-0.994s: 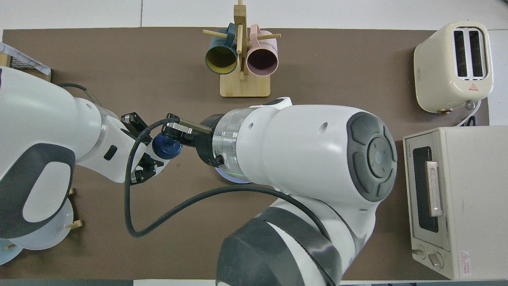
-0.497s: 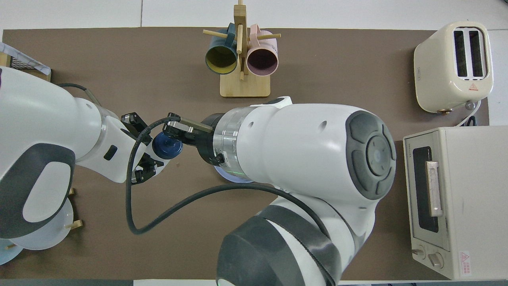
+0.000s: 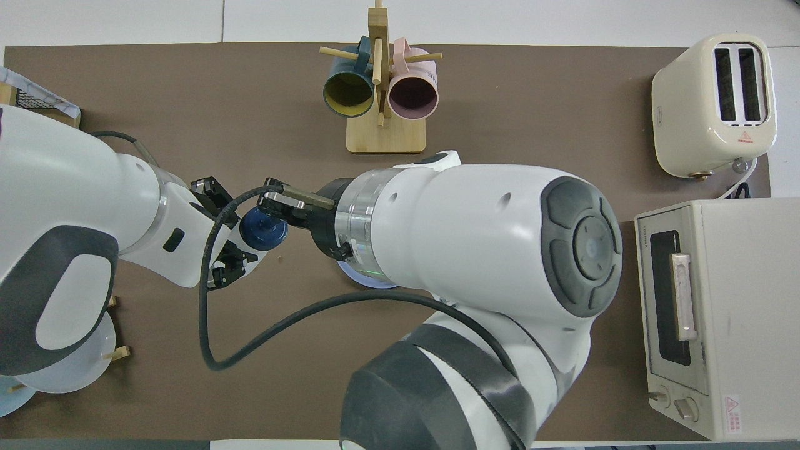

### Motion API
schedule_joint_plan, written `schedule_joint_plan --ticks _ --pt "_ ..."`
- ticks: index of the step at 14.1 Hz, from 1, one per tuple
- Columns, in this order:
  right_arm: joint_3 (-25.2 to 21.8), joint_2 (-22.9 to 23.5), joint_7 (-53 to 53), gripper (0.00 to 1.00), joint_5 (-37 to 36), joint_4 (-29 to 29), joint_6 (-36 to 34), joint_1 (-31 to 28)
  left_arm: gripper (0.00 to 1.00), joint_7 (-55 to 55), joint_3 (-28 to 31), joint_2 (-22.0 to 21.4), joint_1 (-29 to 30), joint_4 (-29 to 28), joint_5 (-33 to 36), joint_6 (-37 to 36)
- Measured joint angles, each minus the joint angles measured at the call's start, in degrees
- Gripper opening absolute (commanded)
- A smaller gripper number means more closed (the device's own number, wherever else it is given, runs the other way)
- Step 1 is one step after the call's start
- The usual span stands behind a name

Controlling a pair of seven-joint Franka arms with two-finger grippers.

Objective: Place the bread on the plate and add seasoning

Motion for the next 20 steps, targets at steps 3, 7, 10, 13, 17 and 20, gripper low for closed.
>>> schedule_joint_plan --ticks 3,7,10,13,17,20 --pt "0.00 0.37 0.00 0.32 -0.03 0.00 1.64 0.01 0.00 -0.17 0.00 0.00 0.00 0.00 0.00 0.01" --pt "0.03 0.82 0.00 0.31 -0.04 0.00 2.09 0.02 0.00 -0.27 0.00 0.00 0.00 0.00 0.00 0.05" --pt "0.13 0.82 0.00 0.30 -0.05 0.00 2.10 0.08 0.00 -0.29 0.00 0.00 0.00 0.00 0.00 0.07" --pt "0.20 0.86 0.00 0.29 -0.15 -0.02 2.09 1.48 0.00 -0.33 0.04 -0.01 0.01 0.00 0.00 0.08" --pt "0.16 0.99 0.00 0.29 -0.35 -0.03 2.09 1.94 0.00 -0.57 0.13 -0.07 0.03 0.00 0.00 0.09" --pt "0.03 0.99 0.00 0.29 -0.35 0.01 2.10 1.94 0.00 -0.62 0.11 -0.07 0.03 0.00 0.00 0.11"
